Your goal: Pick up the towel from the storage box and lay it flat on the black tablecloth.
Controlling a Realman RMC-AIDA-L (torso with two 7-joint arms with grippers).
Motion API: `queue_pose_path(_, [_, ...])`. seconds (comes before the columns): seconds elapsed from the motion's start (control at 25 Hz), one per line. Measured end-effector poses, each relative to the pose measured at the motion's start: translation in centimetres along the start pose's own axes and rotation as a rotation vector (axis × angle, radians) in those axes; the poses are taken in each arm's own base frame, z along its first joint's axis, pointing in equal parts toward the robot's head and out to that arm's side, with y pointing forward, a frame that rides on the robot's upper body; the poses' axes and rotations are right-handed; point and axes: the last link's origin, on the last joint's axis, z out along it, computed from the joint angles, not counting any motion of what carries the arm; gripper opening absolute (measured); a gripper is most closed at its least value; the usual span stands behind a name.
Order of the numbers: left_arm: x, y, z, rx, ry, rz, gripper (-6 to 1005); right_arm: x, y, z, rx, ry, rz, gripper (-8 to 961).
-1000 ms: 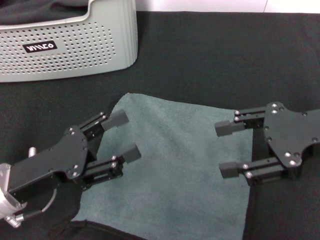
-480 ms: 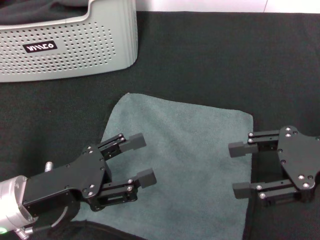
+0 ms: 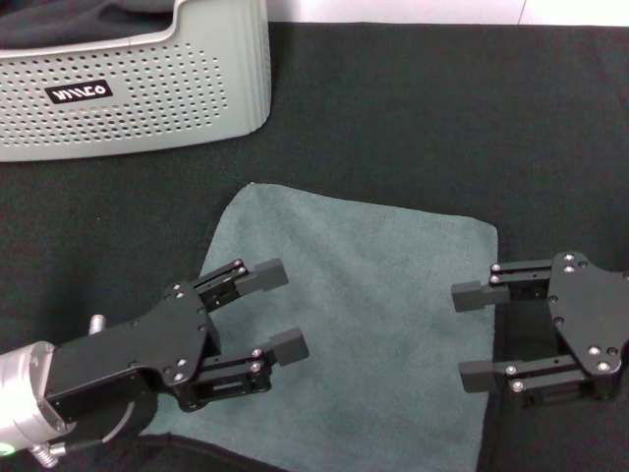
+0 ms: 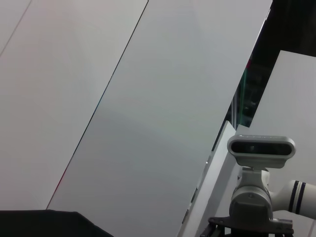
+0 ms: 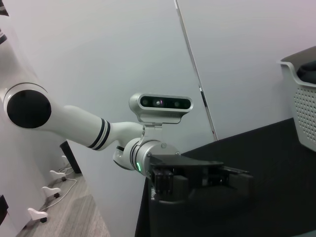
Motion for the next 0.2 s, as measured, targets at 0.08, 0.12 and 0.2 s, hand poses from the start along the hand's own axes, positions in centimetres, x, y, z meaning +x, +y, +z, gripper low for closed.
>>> queue_pose_path(0.08, [0.09, -0.08, 0.11, -0.004, -0.001, -0.001, 879, -0.05, -0.03, 0.02, -0.001, 0.000, -0.001, 713])
queue_pose_path(0.12, [0.10, -0.10, 0.16, -0.005, -0.002, -0.003, 879, -0.08, -0.05, 0.03, -0.001, 0.000, -0.003, 713])
queue_pose_path(0.2, [0.14, -0.14, 0.23, -0.008, -0.003, -0.011, 879, -0.09, -0.08, 0.04, 0.000, 0.000, -0.006, 713])
